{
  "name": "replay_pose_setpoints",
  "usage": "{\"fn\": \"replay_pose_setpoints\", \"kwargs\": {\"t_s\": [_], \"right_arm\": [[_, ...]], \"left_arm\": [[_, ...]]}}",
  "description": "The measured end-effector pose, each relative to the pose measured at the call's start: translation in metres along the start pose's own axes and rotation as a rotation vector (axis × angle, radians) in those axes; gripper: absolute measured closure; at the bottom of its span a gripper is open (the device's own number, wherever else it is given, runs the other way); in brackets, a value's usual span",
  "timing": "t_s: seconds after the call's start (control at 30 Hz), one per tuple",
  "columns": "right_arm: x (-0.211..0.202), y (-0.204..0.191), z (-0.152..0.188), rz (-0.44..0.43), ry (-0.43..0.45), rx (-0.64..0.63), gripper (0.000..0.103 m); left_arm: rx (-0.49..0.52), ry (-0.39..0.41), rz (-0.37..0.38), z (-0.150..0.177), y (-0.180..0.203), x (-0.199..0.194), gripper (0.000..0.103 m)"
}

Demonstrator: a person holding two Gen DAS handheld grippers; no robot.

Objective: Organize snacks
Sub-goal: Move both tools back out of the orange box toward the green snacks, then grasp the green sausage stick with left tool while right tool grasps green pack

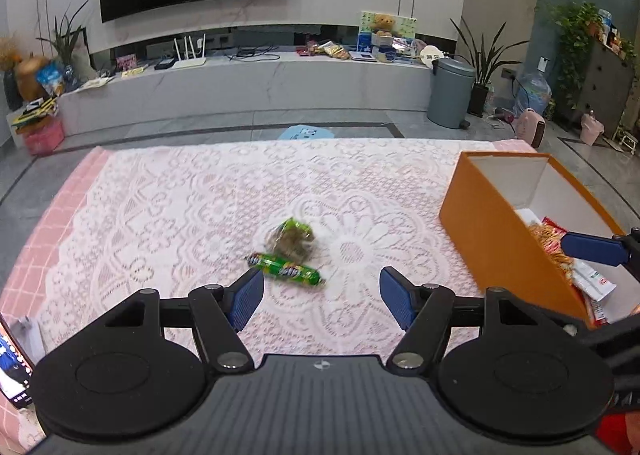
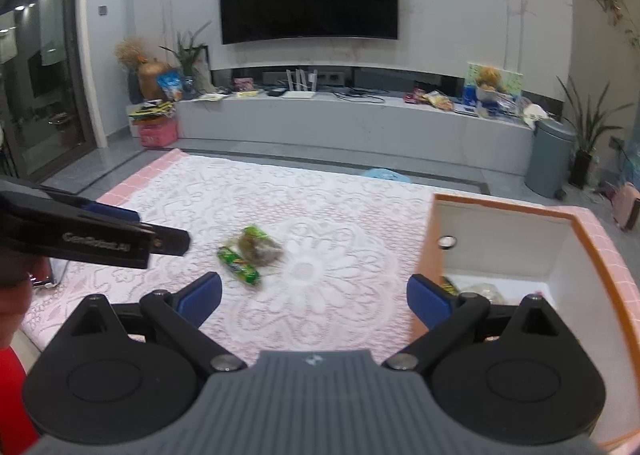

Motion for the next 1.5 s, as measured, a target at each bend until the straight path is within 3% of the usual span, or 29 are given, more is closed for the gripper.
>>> {"fn": "replay_pose_setpoints", "kwargs": {"t_s": [0.1, 0.27, 0.43, 0.73, 0.9, 1.17, 1.3, 1.5], "right_arm": [[0.012, -0.013, 0.007, -0.032, -0.002, -0.022, 0.006], [0.037, -0.025, 0.015, -0.01, -0.009, -0.025, 0.006], [0.059, -0.028, 0.018, 0.033, -0.01, -0.031, 0.006], [0.104, -0.035, 0.005, 0.025, -0.01, -0.035, 0.006], [0.134, -0.047, -0.003, 0.007, -0.016, -0.049, 0.006], [0.168, -0.062, -0.012, -0.028, -0.01, -0.066, 0.006], [0.18, -0.068, -0.015, -0.044, 0.0, -0.067, 0.006], [0.196, -0.069, -0.012, -0.015, 0.006, -0.07, 0.008]], "left_arm": [[-0.008, 0.001, 0.005, 0.009, -0.009, 0.009, 0.025], [-0.029, -0.012, 0.017, 0.02, -0.021, 0.025, 0.025], [-0.055, 0.016, -0.037, 0.022, -0.033, 0.04, 0.028], [-0.07, 0.084, -0.117, 0.006, -0.052, 0.062, 0.028], [-0.12, 0.095, -0.068, 0.0, -0.067, 0.073, 0.028], [-0.123, 0.127, -0.158, 0.003, -0.092, 0.089, 0.031], [-0.11, 0.16, -0.165, 0.001, -0.096, 0.086, 0.031], [-0.164, 0.105, -0.114, 0.004, -0.104, 0.098, 0.031]]}}
Point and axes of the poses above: each gripper's, at about its wrist camera, not at the fingertips, and x roughly the way its jaws point, y to its right, z to its underside, the point moved 1 cm from there along x, roughly the way its jaws point
